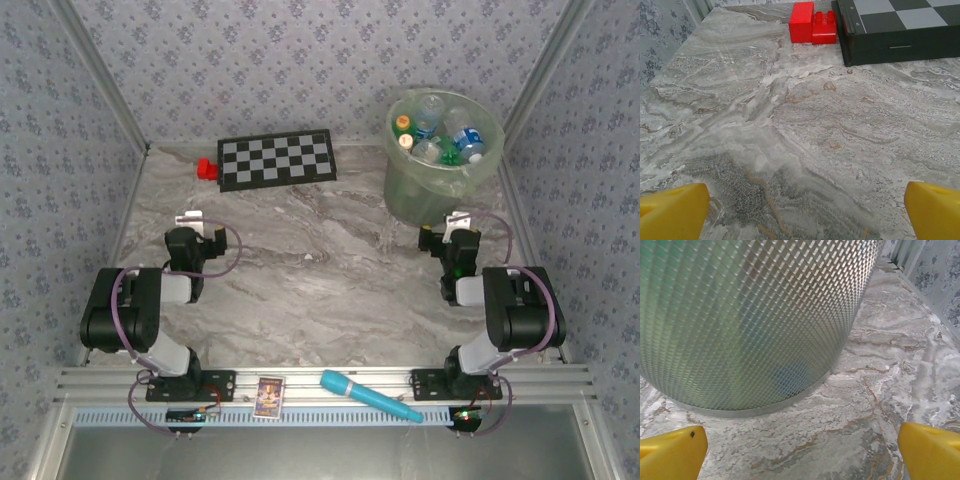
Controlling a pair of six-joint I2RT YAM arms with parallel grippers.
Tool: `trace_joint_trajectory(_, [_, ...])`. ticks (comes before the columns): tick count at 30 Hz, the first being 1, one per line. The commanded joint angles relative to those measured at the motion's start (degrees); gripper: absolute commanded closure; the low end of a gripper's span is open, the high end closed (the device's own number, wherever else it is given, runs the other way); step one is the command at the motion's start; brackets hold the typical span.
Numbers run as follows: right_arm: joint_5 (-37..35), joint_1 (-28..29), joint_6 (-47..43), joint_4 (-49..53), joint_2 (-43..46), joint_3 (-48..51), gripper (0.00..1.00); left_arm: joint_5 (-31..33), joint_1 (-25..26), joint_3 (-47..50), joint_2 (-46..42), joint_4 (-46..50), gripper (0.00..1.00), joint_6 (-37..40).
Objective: Put the plastic bottles in the bin
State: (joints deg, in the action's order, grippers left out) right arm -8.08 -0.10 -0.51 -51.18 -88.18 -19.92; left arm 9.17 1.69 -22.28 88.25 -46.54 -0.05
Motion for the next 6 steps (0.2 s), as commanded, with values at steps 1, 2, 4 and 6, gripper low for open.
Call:
trace_joint_trajectory(1, [0.48,-0.27,-0.28,1.17,0.28,-1.34,0.01,-1.29,-0.32,-0.57,-0.25,-1.80,0.00,-0.67])
trace_joint_trajectory(2, [0.51,-0.34,-0.28,1.17,0.29,-1.31,0.01,-1.32,-0.29,-0.66,-0.26,-1.71,0.00,-0.69])
trace_joint_trajectory(4, [0.50,-0.34,-0.28,1.17,0.26,-1.30,0.01,-1.66,-0.50,-0.74,-0.25,-1.52,0.00,-0.74])
trace_joint_trajectory(6, [0.52,-0.34,-0.28,1.17,0.29,-1.35,0.01,-1.61,-0.51,-0.68,-0.27,-1.53,0.00,-0.72])
